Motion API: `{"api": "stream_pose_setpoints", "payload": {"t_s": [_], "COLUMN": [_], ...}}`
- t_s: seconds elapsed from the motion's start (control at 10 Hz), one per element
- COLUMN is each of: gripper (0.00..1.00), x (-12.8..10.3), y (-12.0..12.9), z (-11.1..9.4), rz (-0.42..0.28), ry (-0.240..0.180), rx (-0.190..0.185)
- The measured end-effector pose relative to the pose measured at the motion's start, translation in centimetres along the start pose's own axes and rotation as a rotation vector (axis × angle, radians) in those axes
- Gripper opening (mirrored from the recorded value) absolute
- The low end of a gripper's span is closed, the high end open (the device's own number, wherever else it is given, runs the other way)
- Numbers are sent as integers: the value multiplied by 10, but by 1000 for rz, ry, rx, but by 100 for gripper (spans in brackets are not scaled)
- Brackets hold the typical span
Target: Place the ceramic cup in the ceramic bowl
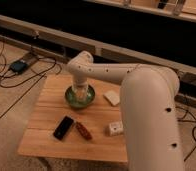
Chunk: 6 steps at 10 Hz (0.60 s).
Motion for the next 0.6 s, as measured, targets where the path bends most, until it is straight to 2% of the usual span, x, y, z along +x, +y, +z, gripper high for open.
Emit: {"api": "stream_pose_setpoints", "payload": {"t_s": [0.2,0.4,0.6], "gripper": [80,80,80], "x": [-2,-7,-7], "y": [-2,1,2], "z": [-6,-14,-15], "rz": [-13,-31,-32], "ry": [-12,-32,-34], "rx": [7,-19,-22]}}
